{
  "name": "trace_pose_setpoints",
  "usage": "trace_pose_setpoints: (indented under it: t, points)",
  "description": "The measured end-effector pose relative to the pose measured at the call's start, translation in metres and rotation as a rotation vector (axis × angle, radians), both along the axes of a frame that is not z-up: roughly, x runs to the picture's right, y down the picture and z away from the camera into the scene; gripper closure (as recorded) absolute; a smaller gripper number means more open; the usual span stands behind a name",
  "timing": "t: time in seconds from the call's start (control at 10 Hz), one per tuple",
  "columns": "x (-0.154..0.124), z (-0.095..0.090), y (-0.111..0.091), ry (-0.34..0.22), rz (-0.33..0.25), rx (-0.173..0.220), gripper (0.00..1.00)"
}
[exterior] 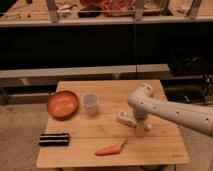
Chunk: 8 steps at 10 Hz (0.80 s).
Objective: Stand the bottle upright
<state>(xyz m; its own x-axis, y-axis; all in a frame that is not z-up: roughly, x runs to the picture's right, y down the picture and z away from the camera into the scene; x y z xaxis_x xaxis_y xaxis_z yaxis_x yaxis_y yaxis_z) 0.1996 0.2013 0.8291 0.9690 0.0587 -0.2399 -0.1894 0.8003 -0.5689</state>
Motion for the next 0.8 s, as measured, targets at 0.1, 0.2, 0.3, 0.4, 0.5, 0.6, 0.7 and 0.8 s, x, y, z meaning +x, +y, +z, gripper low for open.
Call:
trace_pose_setpoints:
  t: [0.1,0.2,0.3,0.4,0.5,0.6,0.7,0.8]
  points:
    - [-0.007,0.0017,0.002,-0.003,0.009,0.001,0.2]
    - [-0.0104,0.0026,0.0032,-0.003,0.018,-0.001,0.2]
    - [-0.0106,0.0037,0.0045,0.0,0.03,-0.004,0.2]
    - [-0.0103,0.0068,0.0082,-0.018,0.075,-0.018,0.22]
    - [-0.0059,0.0081,0.0095,-0.047,0.116,-0.021,0.3]
    - [-0.0031,0.0082,0.0093,-0.065,0.148,-0.018,0.37]
    - [-0.0024,0.0078,0.0076,-0.08,0.171,-0.01,0.39]
    - [-0.0028,0.0065,0.005,-0.087,0.178,0.0,0.35]
